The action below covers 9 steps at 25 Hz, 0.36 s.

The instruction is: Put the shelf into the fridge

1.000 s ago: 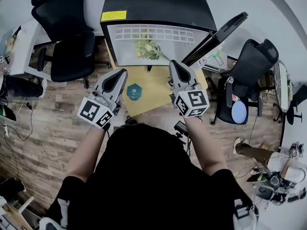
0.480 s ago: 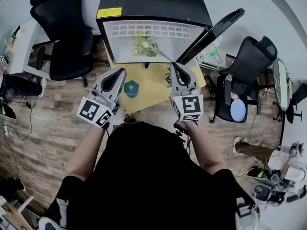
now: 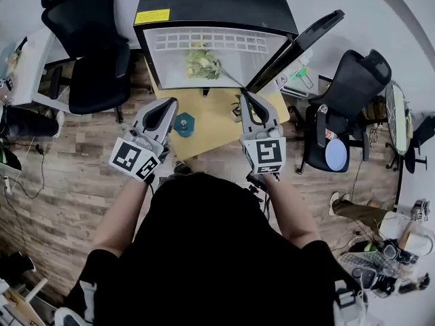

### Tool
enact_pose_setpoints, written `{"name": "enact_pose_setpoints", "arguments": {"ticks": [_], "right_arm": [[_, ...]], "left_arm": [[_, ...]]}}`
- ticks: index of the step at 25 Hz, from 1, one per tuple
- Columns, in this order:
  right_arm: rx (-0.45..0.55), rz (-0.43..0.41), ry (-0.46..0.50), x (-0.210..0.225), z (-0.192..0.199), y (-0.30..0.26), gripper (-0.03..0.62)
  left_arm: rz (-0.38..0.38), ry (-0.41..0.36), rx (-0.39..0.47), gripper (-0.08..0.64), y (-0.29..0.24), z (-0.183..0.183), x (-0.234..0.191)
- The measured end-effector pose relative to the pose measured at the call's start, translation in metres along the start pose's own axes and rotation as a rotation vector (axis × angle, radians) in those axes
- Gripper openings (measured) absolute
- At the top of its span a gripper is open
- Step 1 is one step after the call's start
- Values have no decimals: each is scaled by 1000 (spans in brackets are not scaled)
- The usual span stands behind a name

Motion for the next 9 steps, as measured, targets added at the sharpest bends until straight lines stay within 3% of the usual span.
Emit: {"name": "enact_pose_setpoints", "arguments": {"ticks": [9], "right_arm": [[-28,-11,-57,-3,18,7,14]], "left_arm": [[5,11,-10,18,0,4,4]]}}
Point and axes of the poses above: the fingertips, and each gripper's own axes: y backward along the fingers, x to its right, z out of its underside, the point moved 4 cm from there along y, backward along the fingers, and after that the axes turned 14 degrees about -z, right-handed, at the moved point
